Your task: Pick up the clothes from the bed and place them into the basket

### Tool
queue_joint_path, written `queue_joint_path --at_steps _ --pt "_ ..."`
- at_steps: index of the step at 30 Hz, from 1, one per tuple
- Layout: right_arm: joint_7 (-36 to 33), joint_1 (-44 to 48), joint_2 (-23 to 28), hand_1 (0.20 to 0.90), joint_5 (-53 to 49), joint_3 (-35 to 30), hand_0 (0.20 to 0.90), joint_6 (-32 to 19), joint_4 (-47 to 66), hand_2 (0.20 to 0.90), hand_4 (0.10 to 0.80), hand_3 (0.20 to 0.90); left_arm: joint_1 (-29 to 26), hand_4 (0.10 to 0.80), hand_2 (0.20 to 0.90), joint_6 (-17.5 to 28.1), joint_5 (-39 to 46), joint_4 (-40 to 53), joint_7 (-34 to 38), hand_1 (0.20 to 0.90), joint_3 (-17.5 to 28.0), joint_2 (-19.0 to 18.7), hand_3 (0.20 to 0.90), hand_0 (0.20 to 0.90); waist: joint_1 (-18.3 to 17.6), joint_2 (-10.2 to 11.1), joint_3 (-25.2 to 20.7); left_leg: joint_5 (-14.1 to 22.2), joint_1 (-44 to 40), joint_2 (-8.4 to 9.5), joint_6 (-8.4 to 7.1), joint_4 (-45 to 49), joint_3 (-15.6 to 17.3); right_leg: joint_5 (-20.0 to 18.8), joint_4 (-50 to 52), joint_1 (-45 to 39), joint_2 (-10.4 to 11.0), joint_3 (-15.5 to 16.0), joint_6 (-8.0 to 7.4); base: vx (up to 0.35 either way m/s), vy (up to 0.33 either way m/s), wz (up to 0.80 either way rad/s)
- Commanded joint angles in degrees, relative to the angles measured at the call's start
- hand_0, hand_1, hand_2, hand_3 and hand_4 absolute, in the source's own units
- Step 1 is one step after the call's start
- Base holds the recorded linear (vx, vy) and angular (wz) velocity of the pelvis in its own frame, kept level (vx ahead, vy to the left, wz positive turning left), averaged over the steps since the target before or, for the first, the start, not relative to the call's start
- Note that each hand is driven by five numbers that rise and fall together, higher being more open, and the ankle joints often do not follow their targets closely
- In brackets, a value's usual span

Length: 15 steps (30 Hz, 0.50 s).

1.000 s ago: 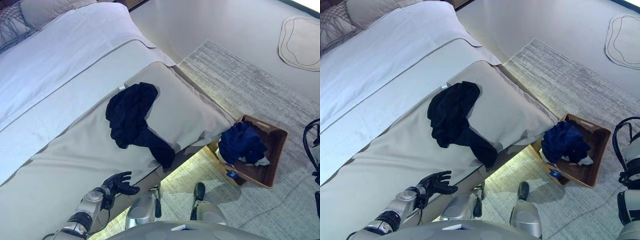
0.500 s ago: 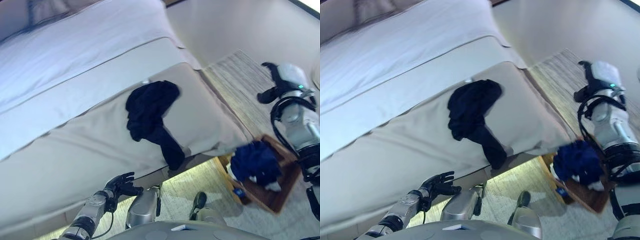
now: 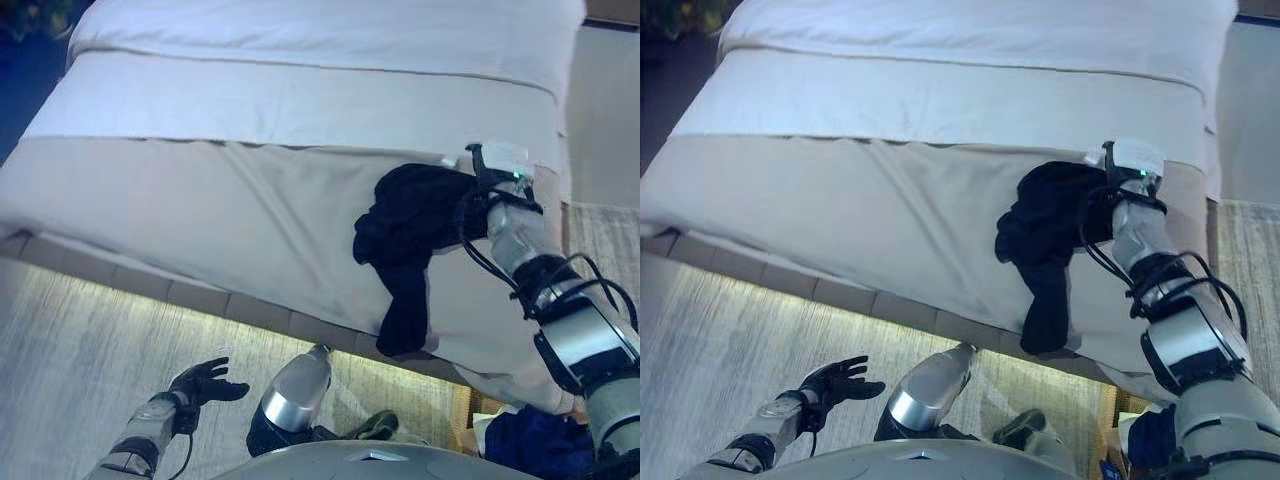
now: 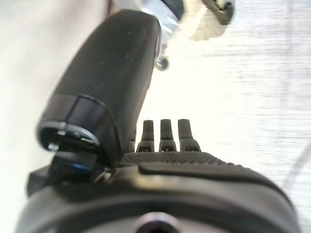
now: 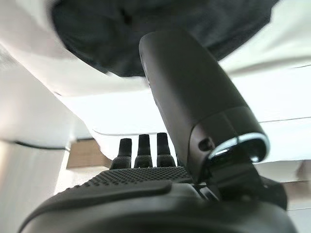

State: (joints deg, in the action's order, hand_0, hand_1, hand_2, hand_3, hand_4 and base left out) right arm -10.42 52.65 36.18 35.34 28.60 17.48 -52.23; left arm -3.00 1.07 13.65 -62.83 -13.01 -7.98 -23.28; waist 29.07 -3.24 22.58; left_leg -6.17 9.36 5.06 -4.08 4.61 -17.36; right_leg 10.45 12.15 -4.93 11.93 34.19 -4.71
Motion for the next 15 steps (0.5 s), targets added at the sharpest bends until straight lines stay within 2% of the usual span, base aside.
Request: queue_joint_path --at_steps 1,4,8,12,15 --pt "-2.19 8.24 3.75 0.9 4.03 5.46 0.9 4.57 -0.26 0.9 0.8 0.9 2.68 0.8 0.9 2.87 3.49 1.35 -1.33 0.9 0.14 -2.98 0.9 0.9 0.24 0.83 0.44 3.51 4.88 -1.46 3.69 1.47 2.46 2.36 7.56 3.37 0.5 -1.86 3.5 -0.071 -0.027 0.15" --pt "-0.23 11.34 3.49 0.9 3.07 6.37 0.9 5.96 -2.15 0.9 0.8 0.9 2.01 0.8 0.9 3.06 5.65 4.71 -1.36 0.9 0.17 -3.82 0.9 0.9 1.4 1.96 2.66 2.79 7.54 -1.84 4.2 1.14 2.28 0.84 8.18 6.01 0.9 -1.35 2.61 -0.061 -0.017 0.13" --pt "8.35 14.03 2.92 0.9 6.79 8.22 0.9 7.87 -5.81 0.9 0.8 0.9 2.16 0.8 0.9 4.15 8.59 9.03 -0.94 0.9 -1.33 -3.14 0.9 0.9 2.3 2.37 4.79 2.64 10.64 -1.86 4.76 2.2 2.67 -0.16 9.78 8.76 2.13 -1.12 1.77 -0.038 0.051 -0.03" --pt "15.69 15.14 2.12 0.9 5.52 8.81 0.9 9.98 -9.74 0.9 0.8 0.9 1.72 0.8 0.9 4.67 10.25 12.49 -0.08 0.9 -2.56 -3.74 0.9 0.9 3.12 3.11 6.52 2.83 12.83 -1.65 4.9 3.62 3.0 -0.79 10.13 9.52 1.99 -0.98 1.37 0.011 -0.026 -0.06" --pt "17.93 15.1 1.74 0.9 3.97 8.39 0.9 10.09 -12.43 0.9 0.8 0.9 1.37 0.8 0.9 4.7 10.66 14.44 0.27 0.9 -3.09 -4.86 0.9 0.9 3.66 3.84 7.21 2.95 13.76 -1.62 4.89 4.1 2.86 -1.52 10.03 9.83 1.61 -0.65 1.01 0.038 -0.089 0.02"
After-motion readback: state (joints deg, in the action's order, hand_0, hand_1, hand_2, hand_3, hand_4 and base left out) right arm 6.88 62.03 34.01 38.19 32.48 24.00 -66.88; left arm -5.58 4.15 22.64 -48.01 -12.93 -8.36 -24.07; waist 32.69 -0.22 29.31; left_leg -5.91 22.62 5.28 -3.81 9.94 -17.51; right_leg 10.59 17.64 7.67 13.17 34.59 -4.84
